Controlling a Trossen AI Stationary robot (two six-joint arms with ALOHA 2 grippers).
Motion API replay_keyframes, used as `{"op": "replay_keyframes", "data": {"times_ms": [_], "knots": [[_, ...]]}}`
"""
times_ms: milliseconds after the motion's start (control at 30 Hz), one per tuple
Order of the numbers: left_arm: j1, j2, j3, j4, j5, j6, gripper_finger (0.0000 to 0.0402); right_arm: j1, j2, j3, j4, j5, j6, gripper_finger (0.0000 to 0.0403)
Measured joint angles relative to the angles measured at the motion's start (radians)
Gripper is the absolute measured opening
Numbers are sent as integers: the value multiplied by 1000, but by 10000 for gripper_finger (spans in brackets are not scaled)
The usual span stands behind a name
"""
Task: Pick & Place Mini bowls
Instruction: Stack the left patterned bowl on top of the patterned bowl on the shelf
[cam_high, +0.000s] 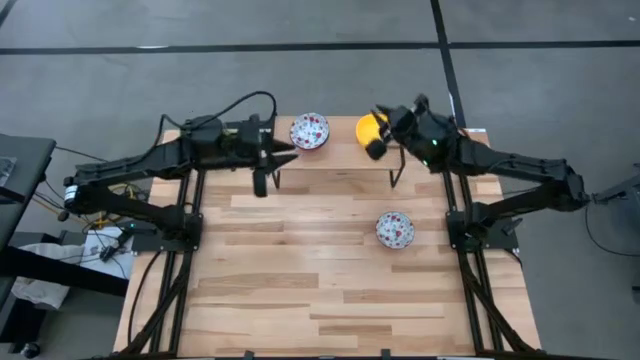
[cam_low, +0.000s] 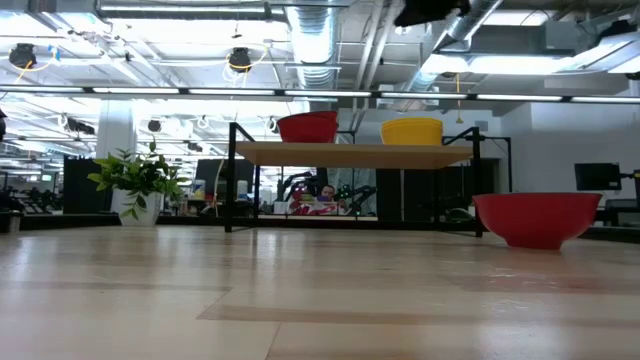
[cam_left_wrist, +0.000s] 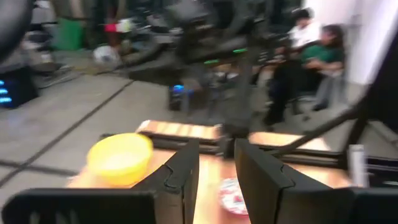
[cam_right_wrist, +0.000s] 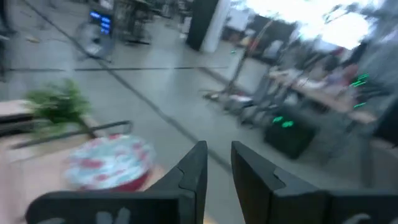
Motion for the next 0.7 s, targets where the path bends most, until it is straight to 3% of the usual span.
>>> {"op": "replay_keyframes", "data": {"times_ms": [167,367,533,700], "knots": [[-72,-40,0,-24,21,-8,102,-58,153,90,161,-43,-247,63],[-143,-50,0,-35,21,-9,102,-129,359,174,336,-16,-526,63],[-167,-50,0,-35,19,-40,102,-172,493,237,387,14,-637,63],[-168,-58,0,-33,16,-41,102,-172,544,284,390,17,-666,63]]}}
